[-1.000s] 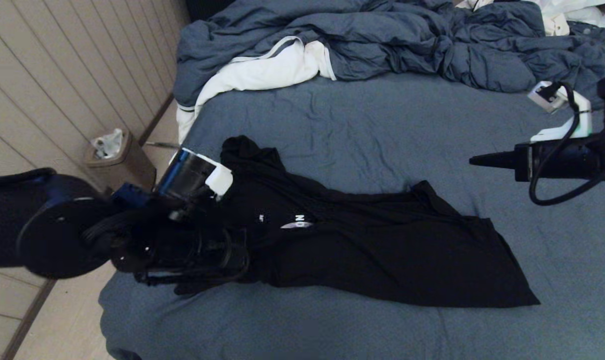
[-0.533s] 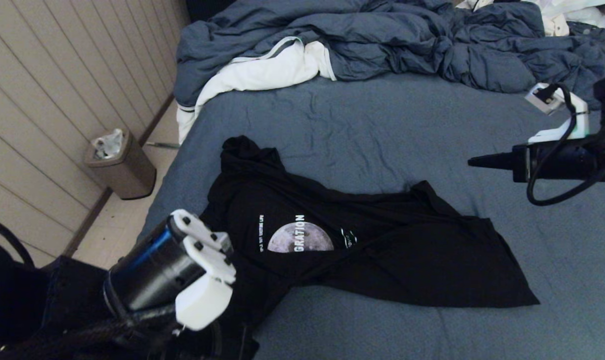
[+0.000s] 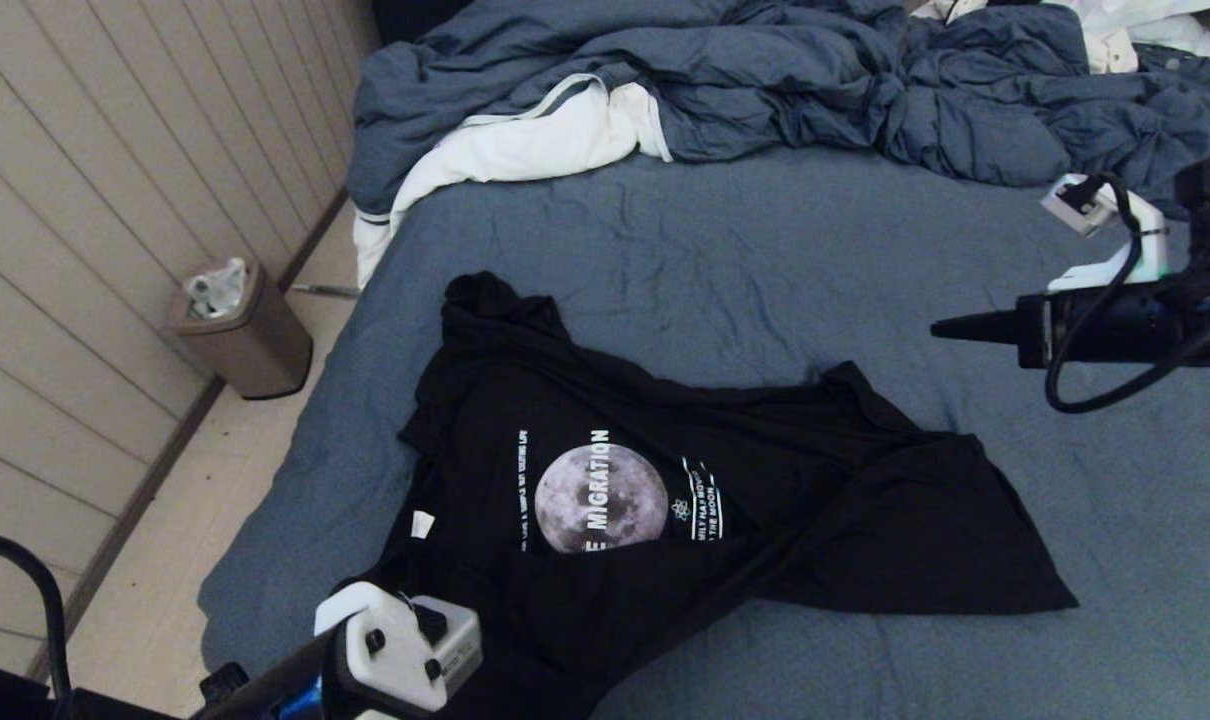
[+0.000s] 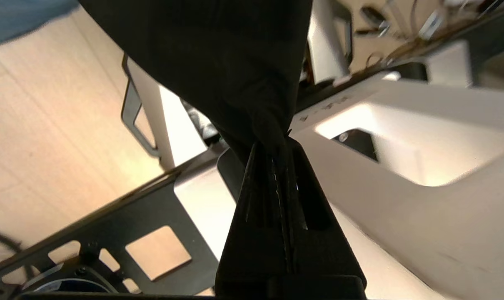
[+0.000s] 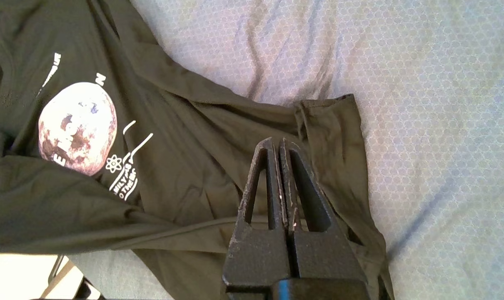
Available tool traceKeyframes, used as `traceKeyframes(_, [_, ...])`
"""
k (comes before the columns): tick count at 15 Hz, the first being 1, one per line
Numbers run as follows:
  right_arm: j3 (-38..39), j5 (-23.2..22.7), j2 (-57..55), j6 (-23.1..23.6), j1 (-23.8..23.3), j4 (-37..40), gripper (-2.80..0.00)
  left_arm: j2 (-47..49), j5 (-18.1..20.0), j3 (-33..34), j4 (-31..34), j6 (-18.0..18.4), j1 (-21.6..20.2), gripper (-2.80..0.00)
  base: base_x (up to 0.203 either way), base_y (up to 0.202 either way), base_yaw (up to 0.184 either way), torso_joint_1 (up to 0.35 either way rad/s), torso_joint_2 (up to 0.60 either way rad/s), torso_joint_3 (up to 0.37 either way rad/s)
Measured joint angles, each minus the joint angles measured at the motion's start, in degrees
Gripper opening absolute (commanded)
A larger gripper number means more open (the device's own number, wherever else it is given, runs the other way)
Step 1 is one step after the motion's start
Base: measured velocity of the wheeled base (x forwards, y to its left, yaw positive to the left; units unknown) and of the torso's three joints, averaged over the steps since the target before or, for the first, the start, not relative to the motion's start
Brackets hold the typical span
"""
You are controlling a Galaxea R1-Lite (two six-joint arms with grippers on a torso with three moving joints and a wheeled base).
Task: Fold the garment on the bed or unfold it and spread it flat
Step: Unford the black T-shirt
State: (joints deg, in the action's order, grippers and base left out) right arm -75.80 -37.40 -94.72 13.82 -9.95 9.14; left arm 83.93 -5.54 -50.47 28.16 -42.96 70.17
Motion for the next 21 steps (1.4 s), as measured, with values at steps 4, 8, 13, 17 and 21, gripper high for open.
traceKeyframes(4, [0.06, 0.11, -0.43, -0.04, 0.00, -0.05, -2.80, 2.17, 2.62, 2.10, -0.94, 0.11, 0.94, 0.00, 0.000, 0.000, 0.000, 0.000, 0.00, 0.000])
traceKeyframes(8, [0.12, 0.17, -0.81, -0.04, 0.11, -0.07, -2.80, 2.96, 2.15, 4.60, -4.18, 1.55, 2.15, 0.00, 0.000, 0.000, 0.000, 0.000, 0.00, 0.000])
traceKeyframes(13, [0.12, 0.17, -1.17, -0.02, 0.11, -0.07, -2.80, 0.91, 0.24, 3.88, -5.60, 3.10, 2.32, 0.00, 0.000, 0.000, 0.000, 0.000, 0.00, 0.000])
traceKeyframes(17, [0.43, 0.17, -1.16, 0.01, 0.56, -0.07, -2.80, 1.81, -3.44, -2.53, -7.54, 8.50, -4.10, 0.00, 0.000, 0.000, 0.000, 0.000, 0.00, 0.000])
traceKeyframes(21, [0.88, 0.17, -1.01, 0.05, 2.61, 0.25, -2.80, 12.84, 0.11, -8.75, -17.22, 12.23, -12.69, 0.00, 0.000, 0.000, 0.000, 0.000, 0.00, 0.000])
